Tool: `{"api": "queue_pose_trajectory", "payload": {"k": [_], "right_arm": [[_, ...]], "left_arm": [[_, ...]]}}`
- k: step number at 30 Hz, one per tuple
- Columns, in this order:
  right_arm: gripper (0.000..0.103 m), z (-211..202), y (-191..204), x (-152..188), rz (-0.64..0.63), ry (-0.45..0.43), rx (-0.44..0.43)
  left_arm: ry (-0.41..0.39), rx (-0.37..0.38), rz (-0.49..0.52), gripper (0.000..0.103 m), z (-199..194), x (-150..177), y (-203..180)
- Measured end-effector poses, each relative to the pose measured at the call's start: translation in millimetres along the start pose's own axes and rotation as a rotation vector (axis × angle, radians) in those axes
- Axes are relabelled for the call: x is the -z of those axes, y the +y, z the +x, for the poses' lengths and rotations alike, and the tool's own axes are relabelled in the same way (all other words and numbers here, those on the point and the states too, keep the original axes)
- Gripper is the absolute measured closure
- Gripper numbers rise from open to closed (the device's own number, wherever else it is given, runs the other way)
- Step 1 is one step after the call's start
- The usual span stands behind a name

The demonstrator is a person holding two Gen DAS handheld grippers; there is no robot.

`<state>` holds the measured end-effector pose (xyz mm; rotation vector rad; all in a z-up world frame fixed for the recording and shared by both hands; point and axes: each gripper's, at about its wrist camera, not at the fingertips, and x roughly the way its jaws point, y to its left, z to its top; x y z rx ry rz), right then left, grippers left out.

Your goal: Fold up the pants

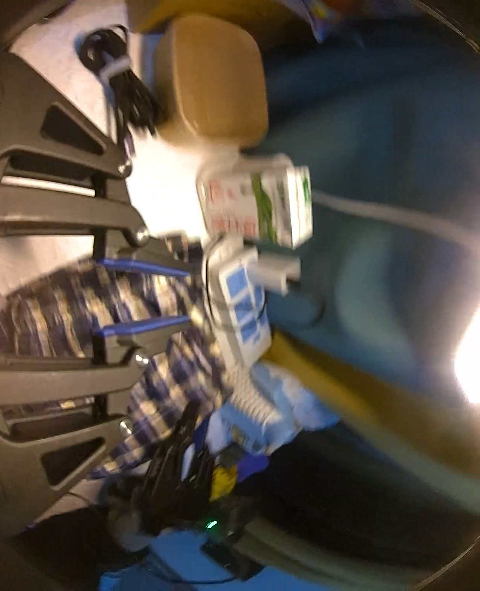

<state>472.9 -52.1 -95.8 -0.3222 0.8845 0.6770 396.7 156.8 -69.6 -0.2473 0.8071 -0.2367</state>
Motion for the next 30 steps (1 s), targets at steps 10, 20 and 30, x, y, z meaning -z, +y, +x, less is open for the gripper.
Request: {"api": "queue_pose_trajectory", "payload": {"k": [10,20,30], "right_arm": [[0.081,44,-15,4,0.0,0.084,0.006],[0.08,-23,23,11,-0.079,-0.015,-0.027],[0.077,-27,55,81,-0.138,0.127,-0.079]], "left_arm": [[0.194,-0.149,0.03,0.08,101,12,17],[0.015,-0.142,0.022,0.077,27,-4,-7],[0.214,-0.084,0.106,0.077,62,54,-48]]}}
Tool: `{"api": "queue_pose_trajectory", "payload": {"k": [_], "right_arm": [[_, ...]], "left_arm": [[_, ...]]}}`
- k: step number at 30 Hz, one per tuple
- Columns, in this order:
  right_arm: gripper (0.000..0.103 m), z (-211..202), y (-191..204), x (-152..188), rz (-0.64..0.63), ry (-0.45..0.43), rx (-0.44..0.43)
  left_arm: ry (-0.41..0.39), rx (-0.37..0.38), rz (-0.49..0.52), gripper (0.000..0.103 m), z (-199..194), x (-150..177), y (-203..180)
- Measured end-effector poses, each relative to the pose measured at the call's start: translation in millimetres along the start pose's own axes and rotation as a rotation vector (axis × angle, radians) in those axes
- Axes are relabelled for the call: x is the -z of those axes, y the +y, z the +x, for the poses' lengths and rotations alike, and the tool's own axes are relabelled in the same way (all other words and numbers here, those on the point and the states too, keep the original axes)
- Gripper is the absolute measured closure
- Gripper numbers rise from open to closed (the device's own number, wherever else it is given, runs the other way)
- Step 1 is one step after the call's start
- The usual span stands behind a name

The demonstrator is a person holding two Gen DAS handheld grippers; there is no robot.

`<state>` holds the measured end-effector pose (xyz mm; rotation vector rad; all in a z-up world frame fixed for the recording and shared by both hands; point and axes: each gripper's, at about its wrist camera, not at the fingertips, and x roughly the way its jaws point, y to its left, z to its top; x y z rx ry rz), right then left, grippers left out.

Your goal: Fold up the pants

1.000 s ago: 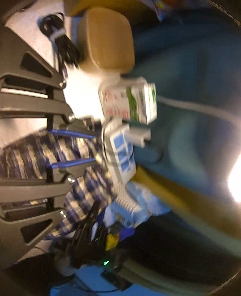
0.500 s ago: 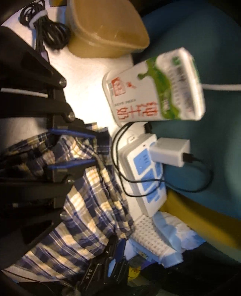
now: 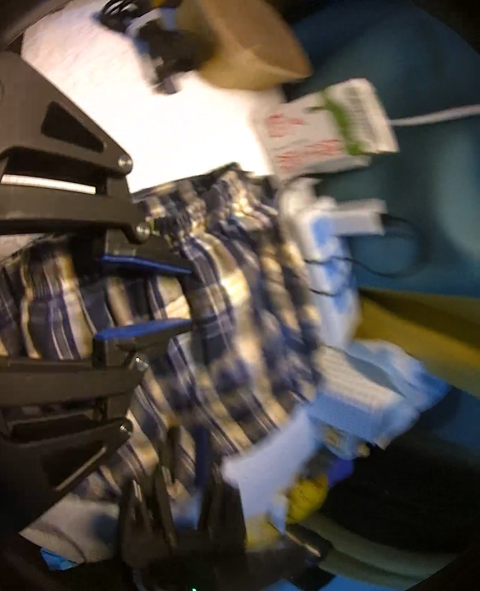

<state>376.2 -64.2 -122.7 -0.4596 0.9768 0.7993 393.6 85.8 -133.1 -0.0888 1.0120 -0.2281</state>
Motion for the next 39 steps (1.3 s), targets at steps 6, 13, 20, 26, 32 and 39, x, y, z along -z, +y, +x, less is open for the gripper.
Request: {"api": "queue_pose_trajectory", "payload": {"k": [6,13,20,26,32,39], "right_arm": [[0.071,-28,-2,40,0.005,-0.009,0.023],[0.063,-62,7,54,0.005,-0.002,0.071],[0.051,-38,28,18,-0.008,-0.077,-0.029],[0.051,-22,26,39,-0.004,0.003,-0.031],[0.051,-54,11,45,-0.037,0.02,0.02],[0.051,-53,-30,-3,0.061,-0.104,0.053]], "left_arm": [[-0.026,-0.016,-0.025,0.077,-8,6,7],[-0.15,-0.016,0.011,0.077,-64,18,-17],[-0.031,0.028,0.053,0.077,-23,41,-48],[0.006,0.036,0.007,0.077,-17,61,-32],[-0.039,0.032,0.016,0.077,-63,60,-14],[-0.115,-0.028,-0.028,0.077,-48,7,23]]}}
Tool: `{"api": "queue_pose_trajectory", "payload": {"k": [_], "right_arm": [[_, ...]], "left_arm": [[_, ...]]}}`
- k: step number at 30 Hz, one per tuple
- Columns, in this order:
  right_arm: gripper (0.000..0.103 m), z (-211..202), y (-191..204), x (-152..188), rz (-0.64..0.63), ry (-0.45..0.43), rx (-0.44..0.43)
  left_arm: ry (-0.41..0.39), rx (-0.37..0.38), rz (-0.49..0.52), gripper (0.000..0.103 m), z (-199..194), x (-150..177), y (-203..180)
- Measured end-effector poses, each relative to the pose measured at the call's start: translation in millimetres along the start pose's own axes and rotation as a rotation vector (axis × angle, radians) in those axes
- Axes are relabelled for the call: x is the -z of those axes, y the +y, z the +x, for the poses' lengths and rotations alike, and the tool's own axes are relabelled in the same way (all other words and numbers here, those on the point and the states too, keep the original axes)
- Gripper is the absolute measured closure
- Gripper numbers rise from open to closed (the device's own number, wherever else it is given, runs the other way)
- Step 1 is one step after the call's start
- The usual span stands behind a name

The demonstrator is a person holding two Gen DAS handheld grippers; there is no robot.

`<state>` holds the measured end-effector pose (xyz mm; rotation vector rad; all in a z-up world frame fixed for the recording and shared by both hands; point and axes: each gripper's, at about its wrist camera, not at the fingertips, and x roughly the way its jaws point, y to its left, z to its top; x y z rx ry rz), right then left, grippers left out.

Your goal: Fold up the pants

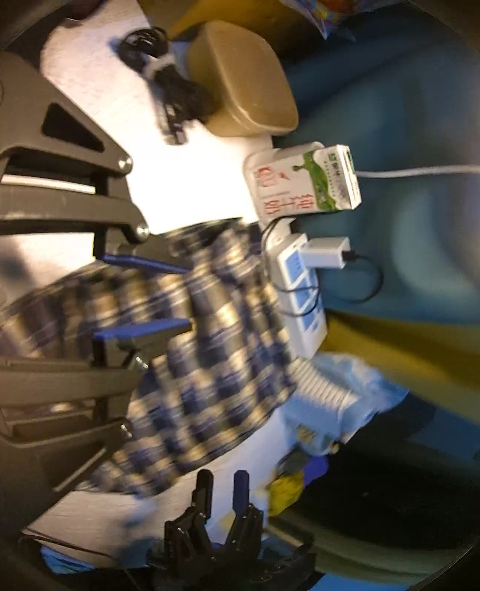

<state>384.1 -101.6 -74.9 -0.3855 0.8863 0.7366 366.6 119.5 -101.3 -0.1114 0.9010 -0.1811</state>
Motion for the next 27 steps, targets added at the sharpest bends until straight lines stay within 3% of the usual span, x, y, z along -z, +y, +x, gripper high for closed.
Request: {"api": "queue_pose_trajectory", "payload": {"k": [4,8,11,13,15,19,23,26,27], "right_arm": [[0.051,35,-20,-31,0.082,-0.021,-0.004],[0.051,70,-32,-43,0.101,0.018,0.03],[0.051,100,-40,-40,0.091,0.074,0.091],[0.05,108,-44,-37,0.112,0.081,0.079],[0.05,107,-44,-38,0.107,0.076,0.08],[0.05,92,-46,-38,0.12,0.05,0.088],[0.048,79,-60,-34,0.189,0.022,0.037],[0.045,86,-69,-29,0.224,0.032,0.015],[0.042,89,-72,-27,0.241,0.033,0.0]], "left_arm": [[0.026,-0.031,-0.009,0.077,33,-17,17],[0.077,-0.068,-0.019,0.075,73,-20,36],[0.064,-0.06,-0.064,0.055,85,-17,52],[0.062,-0.053,-0.092,0.039,88,-17,62],[0.071,-0.039,-0.123,0.031,90,-16,72],[0.064,-0.016,-0.134,0.031,83,-20,72],[0.024,0.061,-0.114,0.031,75,-23,65],[0.109,0.062,-0.089,0.031,96,-21,59],[0.088,0.06,-0.079,0.031,96,-21,58]]}}
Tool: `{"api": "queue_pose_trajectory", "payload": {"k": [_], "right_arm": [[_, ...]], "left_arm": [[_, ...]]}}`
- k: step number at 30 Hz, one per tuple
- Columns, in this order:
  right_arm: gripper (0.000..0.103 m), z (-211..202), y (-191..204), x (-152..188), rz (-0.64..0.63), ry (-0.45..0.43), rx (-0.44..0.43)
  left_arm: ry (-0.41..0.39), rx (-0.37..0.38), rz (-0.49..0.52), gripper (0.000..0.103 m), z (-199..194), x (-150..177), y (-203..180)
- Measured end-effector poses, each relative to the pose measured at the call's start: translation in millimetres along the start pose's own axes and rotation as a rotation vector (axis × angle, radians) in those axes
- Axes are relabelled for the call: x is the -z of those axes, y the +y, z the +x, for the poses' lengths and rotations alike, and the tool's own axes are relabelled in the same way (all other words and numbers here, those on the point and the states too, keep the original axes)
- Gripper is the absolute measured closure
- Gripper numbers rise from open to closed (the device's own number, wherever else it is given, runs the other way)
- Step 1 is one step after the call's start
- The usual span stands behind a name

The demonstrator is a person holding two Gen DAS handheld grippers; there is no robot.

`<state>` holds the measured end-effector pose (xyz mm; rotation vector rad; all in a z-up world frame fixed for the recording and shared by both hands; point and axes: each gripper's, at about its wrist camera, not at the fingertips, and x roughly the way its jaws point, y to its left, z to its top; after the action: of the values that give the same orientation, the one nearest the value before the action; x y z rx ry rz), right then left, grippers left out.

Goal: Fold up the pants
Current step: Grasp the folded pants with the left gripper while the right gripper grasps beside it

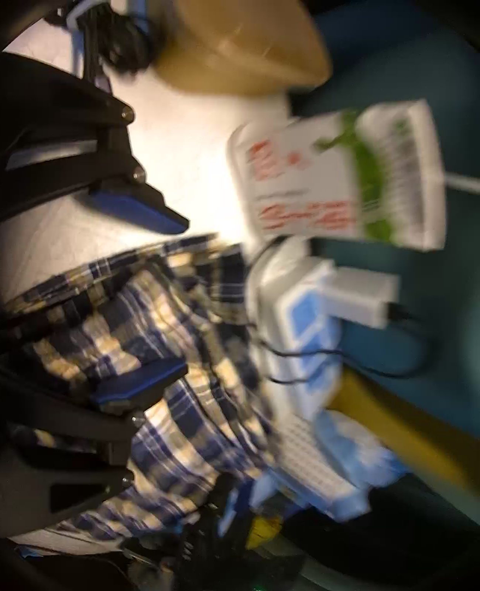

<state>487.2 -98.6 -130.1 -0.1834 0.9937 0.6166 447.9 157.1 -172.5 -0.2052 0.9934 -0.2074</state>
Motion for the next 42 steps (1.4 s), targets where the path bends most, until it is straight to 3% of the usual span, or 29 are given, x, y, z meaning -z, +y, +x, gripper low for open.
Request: {"api": "queue_pose_trajectory", "payload": {"k": [2,5,6,9,12,13,14,18,23,29,37,42], "right_arm": [[0.035,10,-7,0,0.051,0.026,-0.05],[0.034,12,-10,-5,0.066,0.024,-0.088],[0.034,13,-10,-6,0.065,0.023,-0.093],[0.034,22,-6,-13,0.07,0.021,-0.117],[0.037,28,-3,-18,0.082,0.018,-0.147],[0.06,30,-2,-19,0.083,0.022,-0.168],[0.076,31,-1,-20,0.087,0.019,-0.179],[0.084,14,19,-21,0.015,-0.033,-0.117],[0.085,-56,58,-25,-0.114,-0.204,-0.021],[0.085,-155,111,-28,-0.212,-0.403,0.056],[0.085,-268,185,-19,-0.308,-0.638,0.097],[0.085,-317,225,-5,-0.36,-0.735,0.086]], "left_arm": [[-0.014,0.002,0.007,0.031,3,0,0],[0.002,0.006,0.009,0.034,6,-4,-2],[0.006,0.012,0.019,0.038,7,-4,-3],[0.018,0.052,0.029,0.064,16,-11,-15],[0.013,0.044,0.051,0.075,16,-10,-24],[0.009,0.045,0.046,0.079,13,-11,-25],[0.004,0.052,0.041,0.081,9,-11,-25],[-0.04,0.056,0.053,0.085,-15,-11,-31],[-0.143,0.06,0.069,0.086,-63,-6,-48],[-0.335,0.059,0.102,0.086,-159,7,-71],[-0.582,0.037,0.164,0.086,-292,37,-98],[-0.701,0.003,0.188,0.086,-370,66,-106]]}}
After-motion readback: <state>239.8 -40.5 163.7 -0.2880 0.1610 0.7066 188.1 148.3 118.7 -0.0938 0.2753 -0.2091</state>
